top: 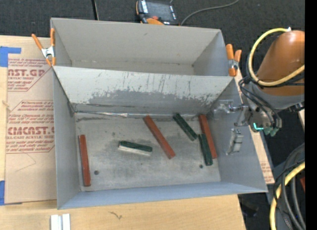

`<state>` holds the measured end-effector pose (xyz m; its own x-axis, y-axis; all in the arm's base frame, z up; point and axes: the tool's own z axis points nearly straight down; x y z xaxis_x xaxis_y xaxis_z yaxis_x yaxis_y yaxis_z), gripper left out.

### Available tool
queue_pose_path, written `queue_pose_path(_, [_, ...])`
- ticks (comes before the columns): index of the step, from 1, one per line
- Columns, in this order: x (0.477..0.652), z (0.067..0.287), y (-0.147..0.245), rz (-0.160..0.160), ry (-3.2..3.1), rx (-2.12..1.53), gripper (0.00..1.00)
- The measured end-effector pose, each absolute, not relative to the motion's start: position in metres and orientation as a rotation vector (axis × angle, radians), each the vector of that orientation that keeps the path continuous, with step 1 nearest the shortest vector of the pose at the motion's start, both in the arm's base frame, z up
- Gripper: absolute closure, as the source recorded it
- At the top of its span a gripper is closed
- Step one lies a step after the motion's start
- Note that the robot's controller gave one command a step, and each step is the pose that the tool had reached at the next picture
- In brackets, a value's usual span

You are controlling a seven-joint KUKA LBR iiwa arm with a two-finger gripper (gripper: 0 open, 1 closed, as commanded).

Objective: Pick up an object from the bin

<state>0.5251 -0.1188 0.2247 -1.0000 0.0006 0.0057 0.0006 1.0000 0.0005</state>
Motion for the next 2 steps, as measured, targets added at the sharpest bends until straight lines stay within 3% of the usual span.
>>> queue_pose_path(1, [0.552,0.154,-0.038,-0.006,-3.098,0.512,0.0])
queue_pose_path(2, [0.56,0.169,-0.03,-0.001,-3.108,0.486,0.0])
